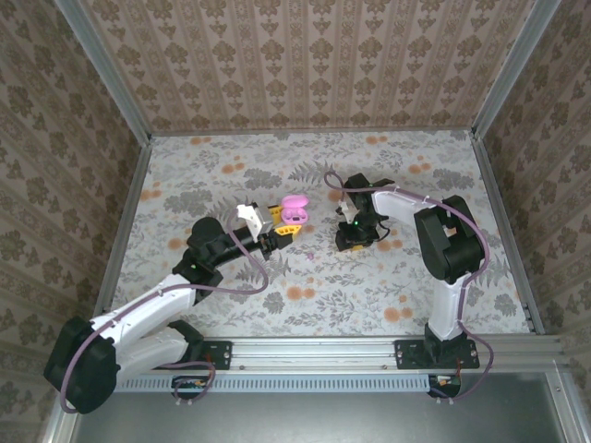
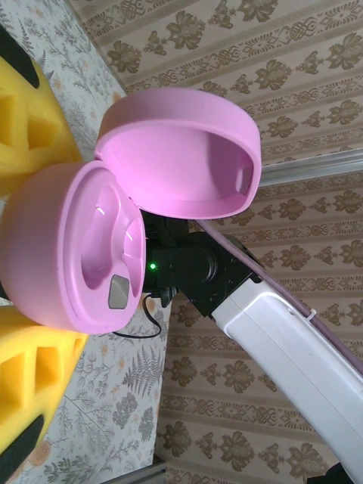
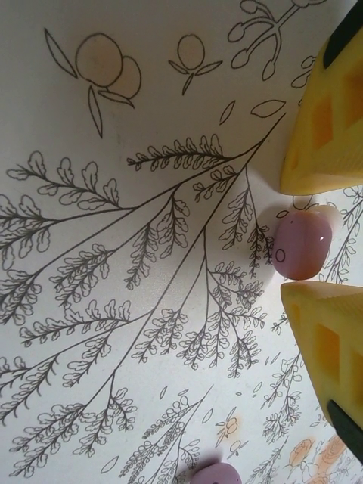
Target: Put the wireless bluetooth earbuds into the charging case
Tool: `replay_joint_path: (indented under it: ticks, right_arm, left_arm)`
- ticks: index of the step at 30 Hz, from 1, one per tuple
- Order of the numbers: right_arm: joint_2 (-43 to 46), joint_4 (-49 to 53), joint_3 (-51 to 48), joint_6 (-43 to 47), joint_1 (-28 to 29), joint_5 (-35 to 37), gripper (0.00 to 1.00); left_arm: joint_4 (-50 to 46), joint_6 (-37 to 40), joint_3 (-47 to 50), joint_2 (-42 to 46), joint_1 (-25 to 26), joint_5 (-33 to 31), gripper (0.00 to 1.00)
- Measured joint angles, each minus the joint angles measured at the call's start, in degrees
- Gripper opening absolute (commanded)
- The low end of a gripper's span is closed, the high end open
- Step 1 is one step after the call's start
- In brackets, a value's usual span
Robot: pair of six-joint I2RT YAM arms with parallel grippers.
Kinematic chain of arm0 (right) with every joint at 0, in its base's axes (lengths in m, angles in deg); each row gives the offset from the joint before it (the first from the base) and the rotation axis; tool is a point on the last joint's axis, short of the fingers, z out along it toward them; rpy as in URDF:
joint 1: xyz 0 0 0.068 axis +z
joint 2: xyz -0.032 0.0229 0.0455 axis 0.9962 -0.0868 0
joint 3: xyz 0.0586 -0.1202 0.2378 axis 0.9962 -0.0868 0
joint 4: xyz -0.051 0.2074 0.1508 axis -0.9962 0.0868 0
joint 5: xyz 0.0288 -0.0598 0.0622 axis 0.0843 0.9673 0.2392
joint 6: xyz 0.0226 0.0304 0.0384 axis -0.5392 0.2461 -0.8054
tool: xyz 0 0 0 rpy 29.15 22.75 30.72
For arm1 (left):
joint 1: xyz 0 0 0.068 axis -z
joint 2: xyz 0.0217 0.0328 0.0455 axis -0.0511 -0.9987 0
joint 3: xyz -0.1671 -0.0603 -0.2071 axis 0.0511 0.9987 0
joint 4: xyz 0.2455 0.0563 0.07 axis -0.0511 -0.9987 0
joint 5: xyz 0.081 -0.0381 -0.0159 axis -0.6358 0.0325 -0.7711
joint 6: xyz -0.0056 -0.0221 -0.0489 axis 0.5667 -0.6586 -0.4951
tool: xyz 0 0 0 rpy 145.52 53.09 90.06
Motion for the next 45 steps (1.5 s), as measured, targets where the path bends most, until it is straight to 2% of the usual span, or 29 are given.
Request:
replay_joint_path:
  ticks: [28, 31, 36, 41, 45]
  right_arm:
    - [-0.46, 2.23, 2.34, -2.95, 2.29, 5.46, 0.27]
    - [2.62, 2.08, 1.62, -3.72, 2.49, 5.84, 0.28]
    - [12.68, 1.44, 1.60, -6.67, 2.58, 6.84, 0.29]
    - [21.94, -0.37, 1.62, -11.23, 2.86, 7.17, 0.29]
    - [26.12, -1.70, 1.70, -15.19, 4.39, 7.58, 0.29]
  left_arm:
    - [-0.24, 0.24, 0.00, -0.61, 0.00, -0.50, 0.33]
    - [-0.22, 1.05, 0.00, -0.76, 0.00, -1.70, 0.32]
    - [0.07, 3.39, 0.00, -2.45, 0.26, -5.22, 0.32]
    - [2.23, 5.66, 0.00, -6.01, 1.09, -9.68, 0.31]
    - [5.11, 7.23, 0.00, -9.35, 1.92, -12.96, 0.30]
